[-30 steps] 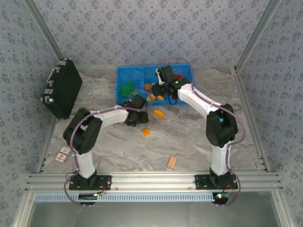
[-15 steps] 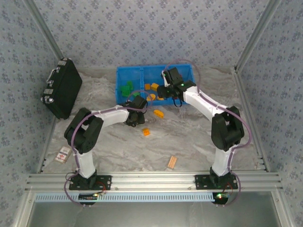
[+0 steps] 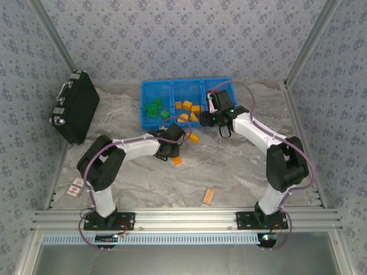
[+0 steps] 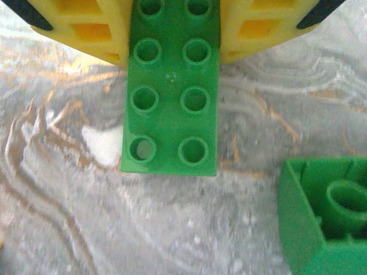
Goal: Sort the legos into containers by color
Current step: Pick up the lego from the center of the table, then place the lego in the container.
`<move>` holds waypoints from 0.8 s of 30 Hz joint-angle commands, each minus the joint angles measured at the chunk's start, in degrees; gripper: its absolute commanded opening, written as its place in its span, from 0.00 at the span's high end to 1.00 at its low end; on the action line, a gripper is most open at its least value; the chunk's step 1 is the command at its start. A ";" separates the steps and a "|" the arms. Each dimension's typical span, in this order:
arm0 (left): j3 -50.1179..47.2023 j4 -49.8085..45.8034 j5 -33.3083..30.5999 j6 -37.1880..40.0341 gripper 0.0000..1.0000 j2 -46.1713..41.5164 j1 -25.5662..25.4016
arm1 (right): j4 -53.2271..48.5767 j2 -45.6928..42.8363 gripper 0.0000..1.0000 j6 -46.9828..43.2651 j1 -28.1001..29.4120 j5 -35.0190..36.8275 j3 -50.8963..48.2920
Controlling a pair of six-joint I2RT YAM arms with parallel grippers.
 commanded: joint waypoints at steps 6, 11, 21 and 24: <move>0.18 -7.18 -2.53 1.98 0.76 -9.54 -1.38 | -1.67 -2.63 0.47 -0.78 1.99 -1.92 -2.97; 5.45 -9.95 -7.94 6.62 0.76 -13.43 -0.92 | -0.28 -2.16 0.47 -3.20 4.46 -1.91 -4.67; 15.74 -4.65 -11.55 17.76 0.77 -12.41 7.50 | 1.43 1.95 0.44 -7.70 8.48 -1.49 -4.19; 18.39 -2.39 -11.62 19.33 0.77 -9.53 10.57 | 1.71 3.00 0.43 -8.39 8.52 -1.78 -3.90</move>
